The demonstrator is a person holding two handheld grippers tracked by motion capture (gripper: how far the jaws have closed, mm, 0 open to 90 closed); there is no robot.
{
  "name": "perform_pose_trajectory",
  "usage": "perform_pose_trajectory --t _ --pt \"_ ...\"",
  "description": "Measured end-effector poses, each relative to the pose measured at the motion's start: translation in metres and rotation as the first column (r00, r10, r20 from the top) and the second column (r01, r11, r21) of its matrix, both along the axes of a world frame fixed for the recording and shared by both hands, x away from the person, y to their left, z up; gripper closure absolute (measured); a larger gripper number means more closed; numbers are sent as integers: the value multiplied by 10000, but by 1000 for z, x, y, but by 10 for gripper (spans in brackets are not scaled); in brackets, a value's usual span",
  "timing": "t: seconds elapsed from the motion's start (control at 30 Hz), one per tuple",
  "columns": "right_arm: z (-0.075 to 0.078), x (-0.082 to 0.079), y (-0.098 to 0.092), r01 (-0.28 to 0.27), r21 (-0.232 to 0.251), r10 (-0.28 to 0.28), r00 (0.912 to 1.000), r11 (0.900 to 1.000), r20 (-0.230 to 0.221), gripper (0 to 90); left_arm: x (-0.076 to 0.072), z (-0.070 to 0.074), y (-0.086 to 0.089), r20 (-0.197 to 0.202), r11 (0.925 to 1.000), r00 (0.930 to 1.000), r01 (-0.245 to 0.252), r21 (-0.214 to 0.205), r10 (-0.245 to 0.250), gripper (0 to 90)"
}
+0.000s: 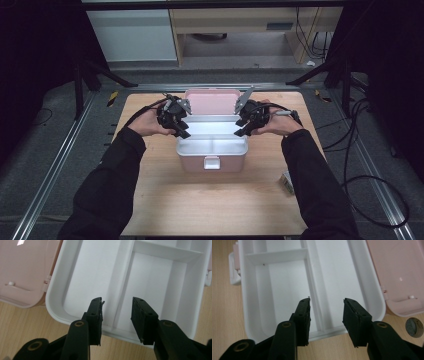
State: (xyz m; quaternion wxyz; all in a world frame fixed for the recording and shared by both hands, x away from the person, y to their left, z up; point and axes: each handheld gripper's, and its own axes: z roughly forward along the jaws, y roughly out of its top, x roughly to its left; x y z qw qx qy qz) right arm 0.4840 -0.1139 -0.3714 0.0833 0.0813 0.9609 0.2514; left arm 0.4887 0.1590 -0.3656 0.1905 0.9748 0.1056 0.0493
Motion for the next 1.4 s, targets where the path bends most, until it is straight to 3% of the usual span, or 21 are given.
perform_pose_trajectory --t 0.03,0.13,0.2,0.23,0.43,0.8,1.03,1.2,1.4 --pt "-5 1 5 -45 -485 40 9999 9988 -113 609 1 -2 -1 -37 9999 10000 43 152 -42 643" --pt "-8 3 9 -99 -853 79 9997 9963 -233 623 2 -9 -3 -81 9982 9999 104 585 -99 657" --pt "-11 4 12 -132 -1064 102 9995 9942 -284 637 4 -13 -4 -147 9976 9997 187 661 -178 671" --pt "-14 5 15 -135 -1405 82 9992 9900 -382 648 5 -14 -5 -158 9970 9996 242 736 -231 692" --pt "-20 7 21 -235 -1802 139 9984 9834 -541 715 7 -18 -7 -340 9944 9983 493 938 -463 741" --pt "-19 8 23 -207 -2079 31 9964 9779 -846 843 9 -18 -6 -501 9930 9964 722 938 -677 839" --pt "-16 10 30 -302 -2639 50 9954 9641 -958 855 10 -16 -15 -525 9791 9934 1100 1711 -1025 859" --pt "-13 9 30 -242 -2656 -18 9953 9638 -972 860 9 -12 -19 -570 9695 9906 1333 2058 -1241 871" --pt "0 4 26 -200 -2365 40 9977 9714 -681 860 4 -2 -19 -357 9705 9906 1362 1988 -1317 878"
